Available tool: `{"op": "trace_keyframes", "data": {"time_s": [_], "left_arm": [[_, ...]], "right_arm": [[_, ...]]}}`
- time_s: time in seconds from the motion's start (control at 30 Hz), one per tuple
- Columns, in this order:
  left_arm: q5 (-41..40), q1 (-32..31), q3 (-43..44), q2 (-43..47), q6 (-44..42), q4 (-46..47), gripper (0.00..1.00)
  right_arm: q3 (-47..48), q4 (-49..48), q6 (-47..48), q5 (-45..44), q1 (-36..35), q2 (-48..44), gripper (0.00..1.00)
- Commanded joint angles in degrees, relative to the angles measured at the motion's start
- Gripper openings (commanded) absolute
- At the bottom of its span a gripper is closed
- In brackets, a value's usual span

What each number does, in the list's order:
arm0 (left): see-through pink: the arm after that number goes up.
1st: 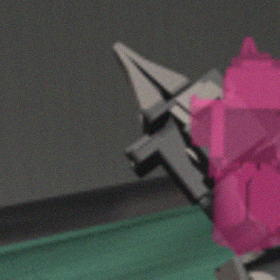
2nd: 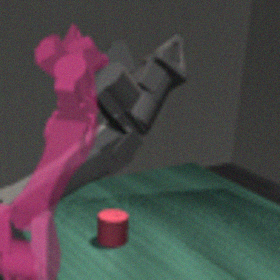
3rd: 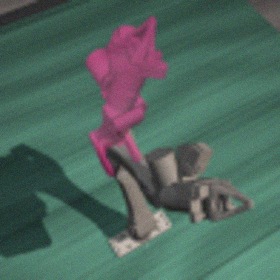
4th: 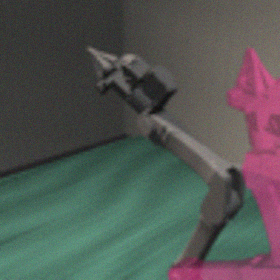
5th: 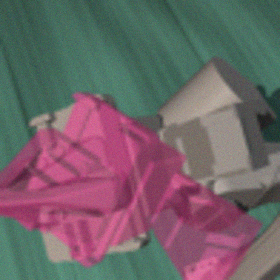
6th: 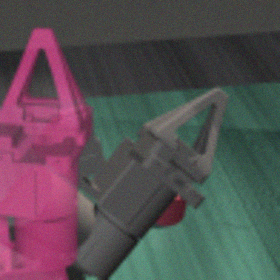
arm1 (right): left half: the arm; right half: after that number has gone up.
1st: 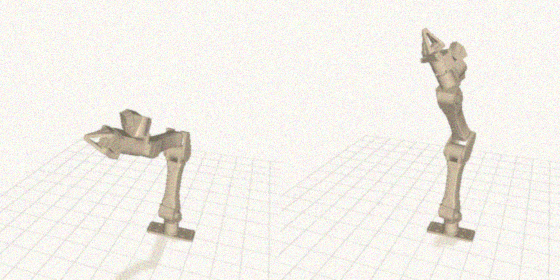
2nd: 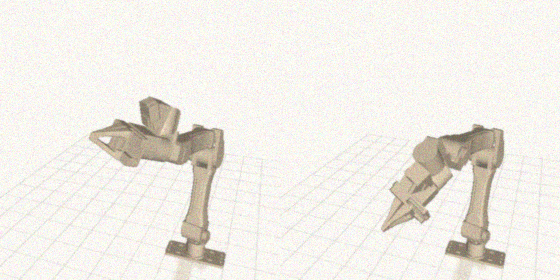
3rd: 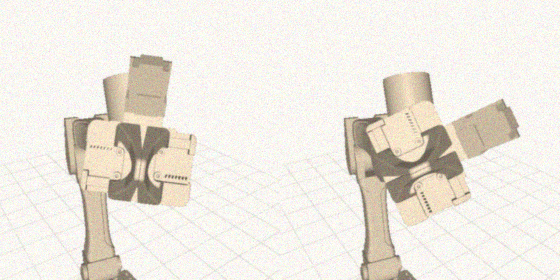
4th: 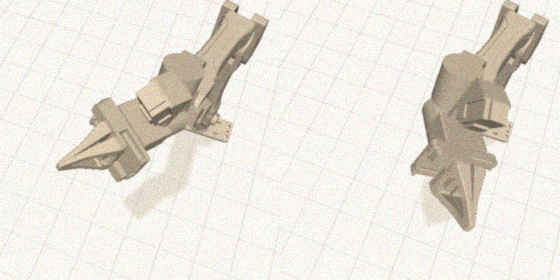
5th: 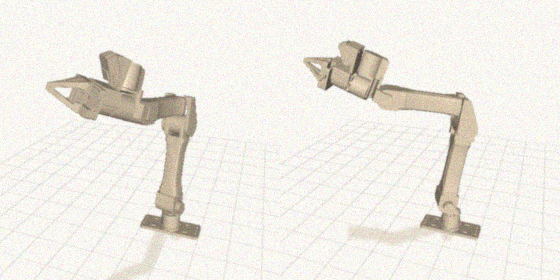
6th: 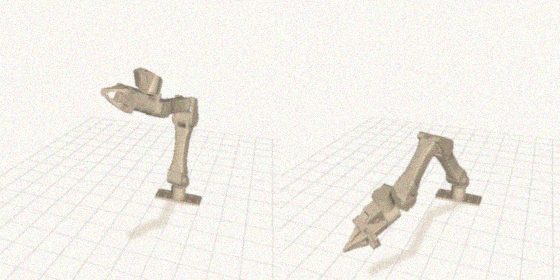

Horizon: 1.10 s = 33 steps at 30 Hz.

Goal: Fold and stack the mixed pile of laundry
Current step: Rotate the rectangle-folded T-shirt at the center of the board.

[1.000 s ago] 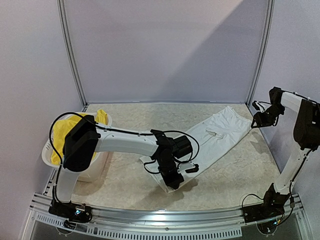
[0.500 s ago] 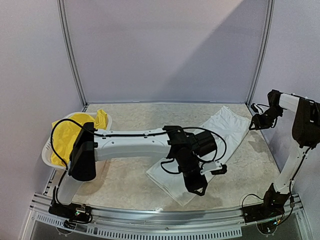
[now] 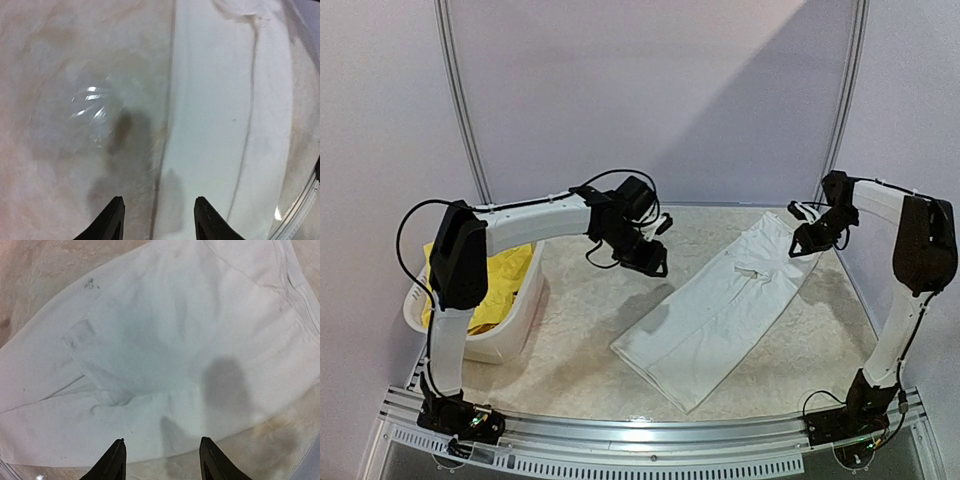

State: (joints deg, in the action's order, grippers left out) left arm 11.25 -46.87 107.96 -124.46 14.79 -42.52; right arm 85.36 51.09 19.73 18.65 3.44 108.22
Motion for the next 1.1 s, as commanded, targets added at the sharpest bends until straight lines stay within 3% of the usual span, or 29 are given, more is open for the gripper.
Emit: {"op": "trace_keyframes", "data": {"time_s": [0.0,0.13,0.4,0.83,1.07], "left_arm": [[-0.8,1.0,-8.9,4.1,5.8,4.0,0.48],[0.4,2.0,-17.6,6.4,6.6,7.4,0.48],[2.9,2.1,-26.3,10.0,8.4,10.5,0.46],[0.2,2.1,-33.1,22.5,9.5,9.2,0.46],[-1.8,0.9,-36.4,27.7,10.2,8.2,0.46]], "right_arm": [[5.1,-0.6,-0.6,-4.6,-5.6,5.4,0.50],[10.6,0.0,0.2,-8.1,-9.6,10.9,0.51],[22.4,1.9,0.5,-16.4,-11.6,22.2,0.55],[24.5,5.3,15.9,-17.1,-23.7,30.6,0.54],[40.9,9.8,19.8,-17.3,-29.9,38.4,0.54]]}}
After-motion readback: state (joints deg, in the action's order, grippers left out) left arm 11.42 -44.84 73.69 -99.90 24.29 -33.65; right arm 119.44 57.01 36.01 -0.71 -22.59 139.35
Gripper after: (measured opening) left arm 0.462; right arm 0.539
